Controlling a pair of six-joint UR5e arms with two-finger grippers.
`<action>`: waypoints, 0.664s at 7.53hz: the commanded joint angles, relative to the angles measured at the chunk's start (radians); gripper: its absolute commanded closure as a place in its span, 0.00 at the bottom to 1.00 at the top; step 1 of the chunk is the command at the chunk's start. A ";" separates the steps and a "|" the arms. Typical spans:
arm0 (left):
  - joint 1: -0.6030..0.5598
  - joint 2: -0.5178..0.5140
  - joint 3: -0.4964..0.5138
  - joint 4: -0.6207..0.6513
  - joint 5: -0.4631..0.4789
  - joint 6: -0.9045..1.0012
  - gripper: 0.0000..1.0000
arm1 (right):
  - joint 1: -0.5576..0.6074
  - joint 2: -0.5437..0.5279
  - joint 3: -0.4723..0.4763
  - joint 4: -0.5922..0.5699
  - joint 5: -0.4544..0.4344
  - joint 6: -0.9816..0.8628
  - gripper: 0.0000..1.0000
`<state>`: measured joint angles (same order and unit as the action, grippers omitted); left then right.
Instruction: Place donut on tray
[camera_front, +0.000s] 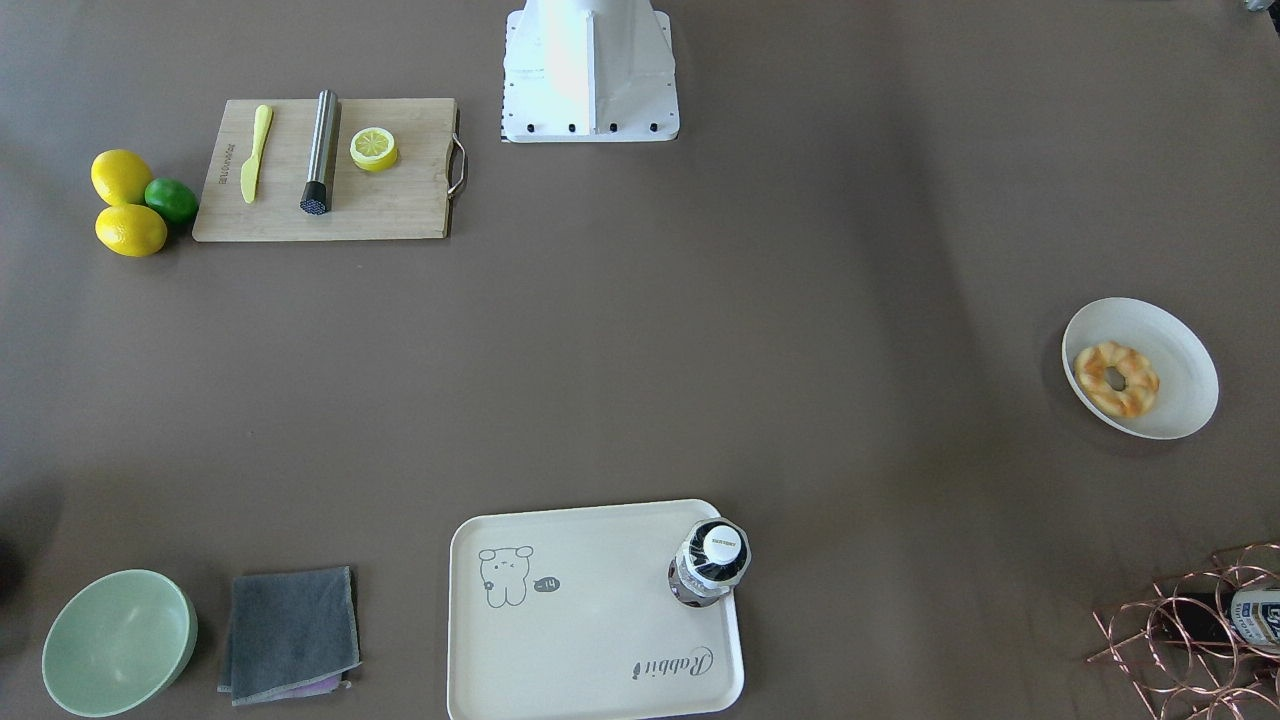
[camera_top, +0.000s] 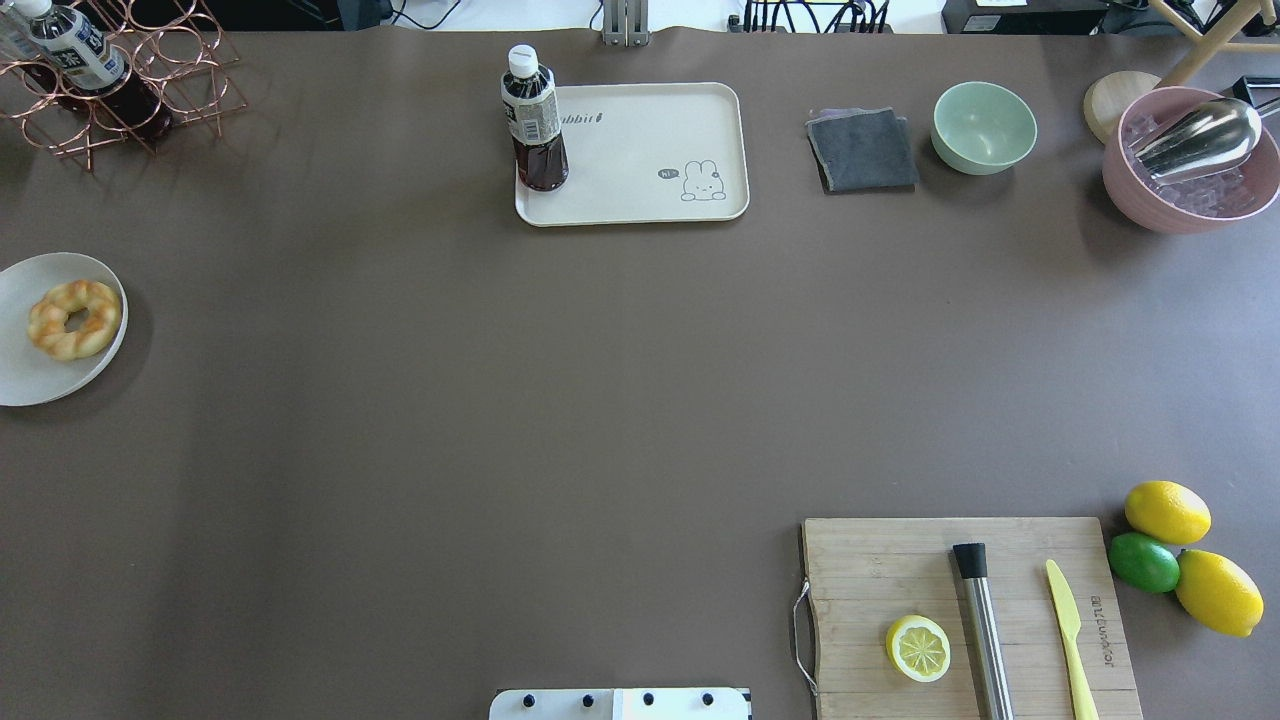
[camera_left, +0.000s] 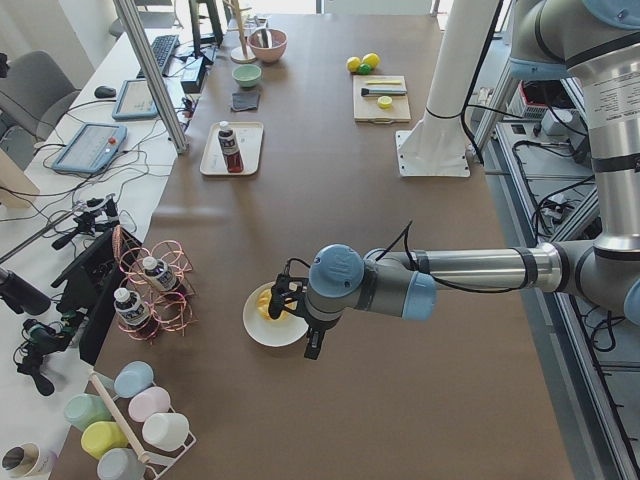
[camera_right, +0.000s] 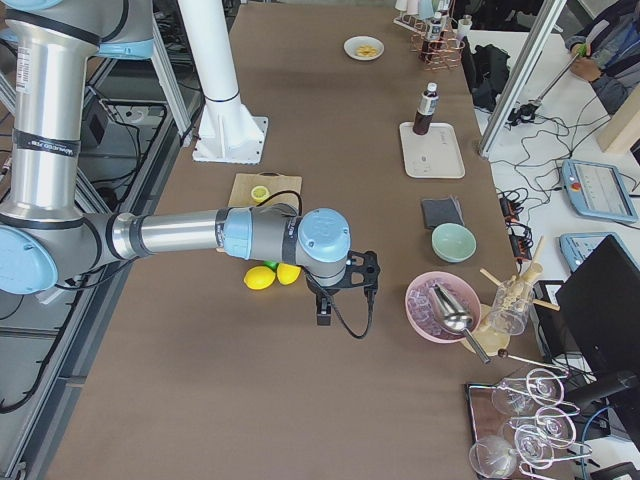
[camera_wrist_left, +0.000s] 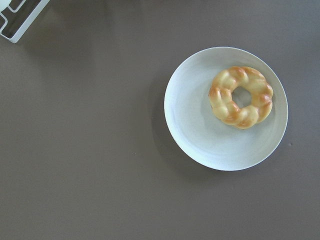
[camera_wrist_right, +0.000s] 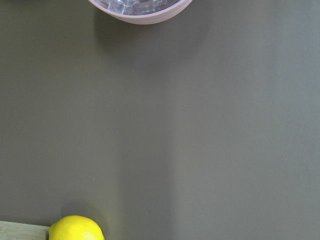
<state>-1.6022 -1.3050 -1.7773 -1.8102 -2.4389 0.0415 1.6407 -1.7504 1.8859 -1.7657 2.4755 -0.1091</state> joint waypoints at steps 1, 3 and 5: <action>0.097 -0.042 0.094 -0.172 0.047 -0.185 0.02 | -0.018 -0.003 -0.001 0.000 0.032 -0.001 0.00; 0.215 -0.107 0.296 -0.454 0.106 -0.422 0.03 | -0.018 -0.035 0.001 0.032 0.054 -0.003 0.00; 0.278 -0.187 0.459 -0.599 0.142 -0.498 0.03 | -0.018 -0.041 -0.002 0.057 0.074 0.022 0.00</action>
<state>-1.3846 -1.4310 -1.4499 -2.2808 -2.3315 -0.3676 1.6231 -1.7839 1.8861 -1.7277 2.5348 -0.1053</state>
